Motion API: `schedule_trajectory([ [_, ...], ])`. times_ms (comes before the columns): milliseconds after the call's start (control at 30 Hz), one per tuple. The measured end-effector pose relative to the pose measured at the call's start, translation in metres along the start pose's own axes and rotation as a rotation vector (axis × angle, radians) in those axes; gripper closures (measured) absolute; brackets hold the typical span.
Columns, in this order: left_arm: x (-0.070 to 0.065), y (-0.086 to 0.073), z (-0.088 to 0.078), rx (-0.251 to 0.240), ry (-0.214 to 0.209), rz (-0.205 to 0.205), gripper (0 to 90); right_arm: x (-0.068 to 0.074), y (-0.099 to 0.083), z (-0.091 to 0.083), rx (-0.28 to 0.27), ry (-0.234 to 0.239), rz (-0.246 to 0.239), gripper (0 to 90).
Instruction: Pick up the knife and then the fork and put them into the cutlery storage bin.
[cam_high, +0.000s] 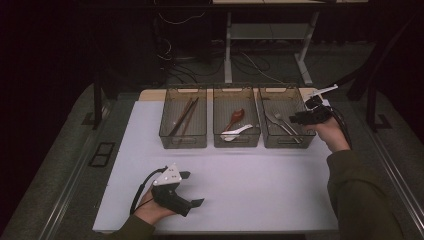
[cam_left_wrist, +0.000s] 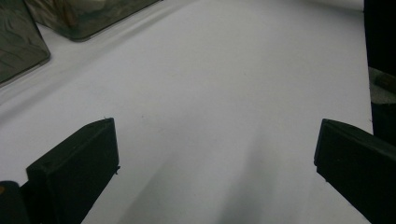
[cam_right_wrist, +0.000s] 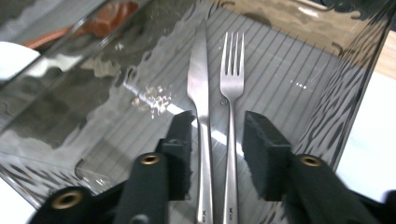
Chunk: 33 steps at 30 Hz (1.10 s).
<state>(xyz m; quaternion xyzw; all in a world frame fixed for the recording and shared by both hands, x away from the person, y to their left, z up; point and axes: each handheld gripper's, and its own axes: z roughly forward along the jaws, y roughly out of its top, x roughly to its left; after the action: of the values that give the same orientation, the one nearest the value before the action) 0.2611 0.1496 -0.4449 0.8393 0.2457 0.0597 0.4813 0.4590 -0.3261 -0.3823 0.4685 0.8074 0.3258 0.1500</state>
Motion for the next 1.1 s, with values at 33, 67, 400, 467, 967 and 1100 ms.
schedule_trajectory([
  [33,0.001,0.0,-0.001,0.0,0.002,0.004,0.0,0.0,0.0,-0.001,-0.008,0.001,0.0,55.5],
  [67,0.001,0.0,-0.001,-0.002,0.004,0.002,0.0,0.0,0.0,-0.002,-0.019,0.001,0.003,52.9],
  [400,0.004,0.002,0.0,-0.021,0.007,-0.015,0.0,0.007,-0.004,-0.013,-0.131,-0.017,0.036,32.1],
  [467,0.005,0.004,0.001,-0.026,0.004,-0.021,0.0,0.008,-0.008,-0.017,-0.162,-0.008,0.039,29.6],
  [967,0.007,0.004,0.002,-0.026,0.025,-0.025,0.0,0.033,-0.04,-0.042,-0.249,0.087,0.0,19.6],
  [1100,0.007,0.004,0.0,-0.026,0.025,-0.023,0.0,0.044,-0.05,-0.046,-0.255,0.101,-0.04,18.7],
])
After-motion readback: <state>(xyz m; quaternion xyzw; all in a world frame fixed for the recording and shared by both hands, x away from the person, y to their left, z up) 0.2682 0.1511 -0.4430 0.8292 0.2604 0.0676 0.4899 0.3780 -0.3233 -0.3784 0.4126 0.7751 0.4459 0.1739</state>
